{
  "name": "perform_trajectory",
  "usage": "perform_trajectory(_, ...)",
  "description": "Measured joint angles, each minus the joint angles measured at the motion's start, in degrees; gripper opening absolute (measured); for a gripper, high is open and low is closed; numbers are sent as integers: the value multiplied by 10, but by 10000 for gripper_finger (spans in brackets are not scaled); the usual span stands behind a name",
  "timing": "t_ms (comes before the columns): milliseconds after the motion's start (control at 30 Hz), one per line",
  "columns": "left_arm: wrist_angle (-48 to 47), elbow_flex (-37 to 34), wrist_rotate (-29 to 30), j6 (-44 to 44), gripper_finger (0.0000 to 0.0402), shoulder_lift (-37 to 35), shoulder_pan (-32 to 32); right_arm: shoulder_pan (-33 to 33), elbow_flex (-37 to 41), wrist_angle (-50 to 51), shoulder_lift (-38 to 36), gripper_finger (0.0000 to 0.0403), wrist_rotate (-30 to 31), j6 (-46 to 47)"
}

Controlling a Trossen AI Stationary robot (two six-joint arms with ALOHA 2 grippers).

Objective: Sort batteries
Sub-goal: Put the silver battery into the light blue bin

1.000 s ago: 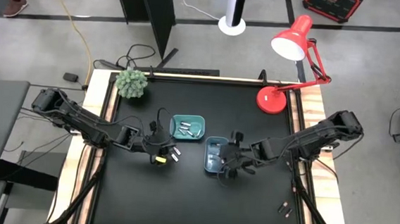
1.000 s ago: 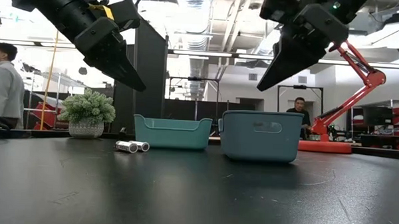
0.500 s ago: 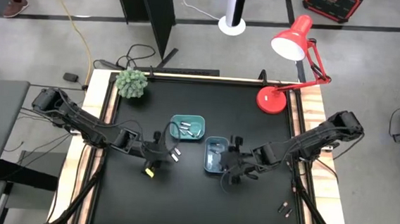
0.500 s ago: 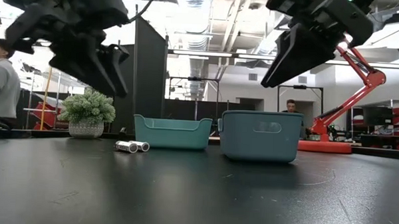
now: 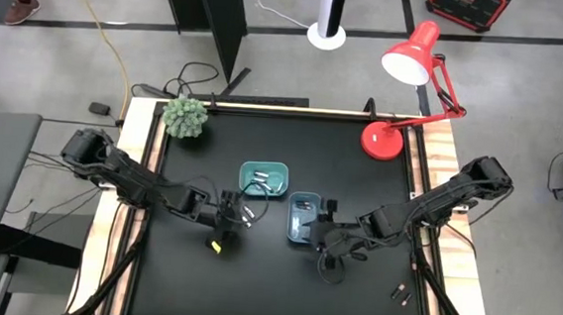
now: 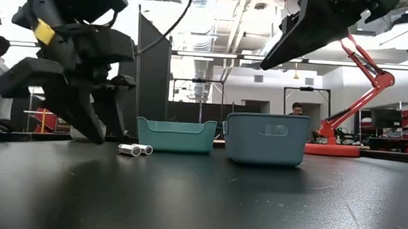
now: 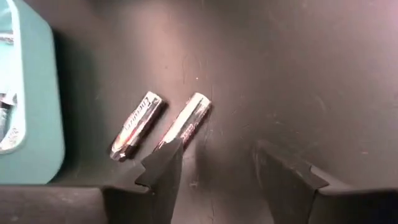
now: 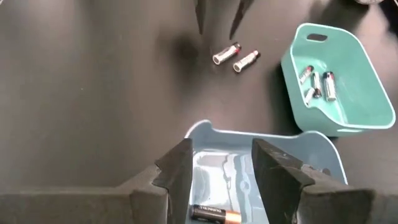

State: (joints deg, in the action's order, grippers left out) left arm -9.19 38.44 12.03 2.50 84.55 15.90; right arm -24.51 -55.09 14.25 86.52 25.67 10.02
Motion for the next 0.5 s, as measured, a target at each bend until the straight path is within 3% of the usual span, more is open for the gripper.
perform_trajectory(200,28,2,27,8,202,18,-5,-5,0,-6,0,177,1,0)
perform_trajectory(500,18,-2,14,20,202,18,-32,-6,0,-12,0,177,2,0)
